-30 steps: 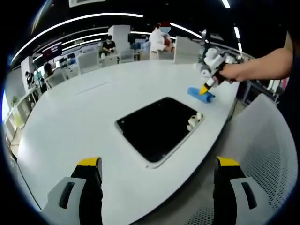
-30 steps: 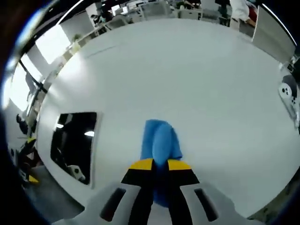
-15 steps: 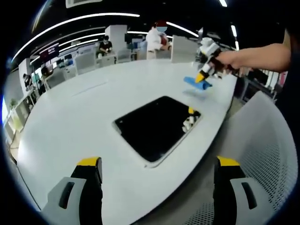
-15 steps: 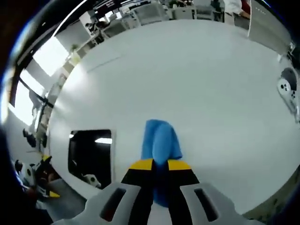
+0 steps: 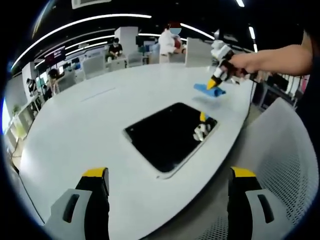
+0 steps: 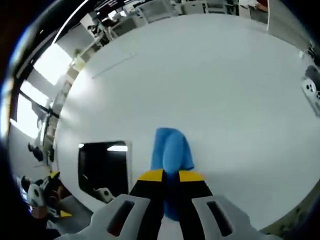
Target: Wipe the mirror surface with the cleaning cloth until all visible marks leave the cleaned area.
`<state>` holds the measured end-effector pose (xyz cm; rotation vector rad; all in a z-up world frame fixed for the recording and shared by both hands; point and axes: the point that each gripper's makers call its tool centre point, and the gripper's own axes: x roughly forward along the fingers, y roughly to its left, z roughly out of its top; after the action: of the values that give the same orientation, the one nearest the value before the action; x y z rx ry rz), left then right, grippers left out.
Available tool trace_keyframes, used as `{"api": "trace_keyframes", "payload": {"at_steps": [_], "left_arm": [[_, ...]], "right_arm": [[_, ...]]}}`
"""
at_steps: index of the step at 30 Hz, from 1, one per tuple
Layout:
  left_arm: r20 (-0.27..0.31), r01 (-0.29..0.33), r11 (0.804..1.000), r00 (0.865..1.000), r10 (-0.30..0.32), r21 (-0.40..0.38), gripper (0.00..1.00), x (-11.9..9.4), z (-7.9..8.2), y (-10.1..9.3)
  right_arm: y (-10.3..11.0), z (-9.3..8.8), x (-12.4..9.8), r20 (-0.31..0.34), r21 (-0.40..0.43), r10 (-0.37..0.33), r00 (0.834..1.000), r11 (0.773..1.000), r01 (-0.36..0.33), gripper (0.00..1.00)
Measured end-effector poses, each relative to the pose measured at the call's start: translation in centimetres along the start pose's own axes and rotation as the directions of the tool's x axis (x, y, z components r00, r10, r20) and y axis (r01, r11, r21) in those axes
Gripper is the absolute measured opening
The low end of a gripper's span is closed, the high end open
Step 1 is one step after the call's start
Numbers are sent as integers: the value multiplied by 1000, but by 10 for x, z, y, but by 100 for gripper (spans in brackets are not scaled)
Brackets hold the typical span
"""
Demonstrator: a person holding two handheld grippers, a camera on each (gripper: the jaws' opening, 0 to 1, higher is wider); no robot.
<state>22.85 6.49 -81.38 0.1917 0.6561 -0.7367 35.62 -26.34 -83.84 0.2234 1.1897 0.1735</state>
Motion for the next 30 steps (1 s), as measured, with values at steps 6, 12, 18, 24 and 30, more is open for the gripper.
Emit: {"api": "trace_keyframes", "payload": {"at_steps": [6,12,18,24,30], "left_arm": [[-7,23,1000,1000,-23,-8,100,0,-1,-4],[12,33,999,999,-33,-3,100,0,3,-6],[13,32,999,999,-32,-8,100,0,3,-6],[11,32,999,999,-32,-12,100,1,2,-6],[7,35,999,999,-35,-9,100,1,1,-6]], "right_arm": [[20,0,8,-14,-3,14,1000,1000,-14,3],[41,1,23,-31,-22,23,999,999,-24,3],[59,-4,36,-61,-33,38,997,999,-40,3],[74,-5,44,-75,-34,48,996,998,-51,3],[80,-6,49,-85,-36,46,995,998,-49,3]]}}
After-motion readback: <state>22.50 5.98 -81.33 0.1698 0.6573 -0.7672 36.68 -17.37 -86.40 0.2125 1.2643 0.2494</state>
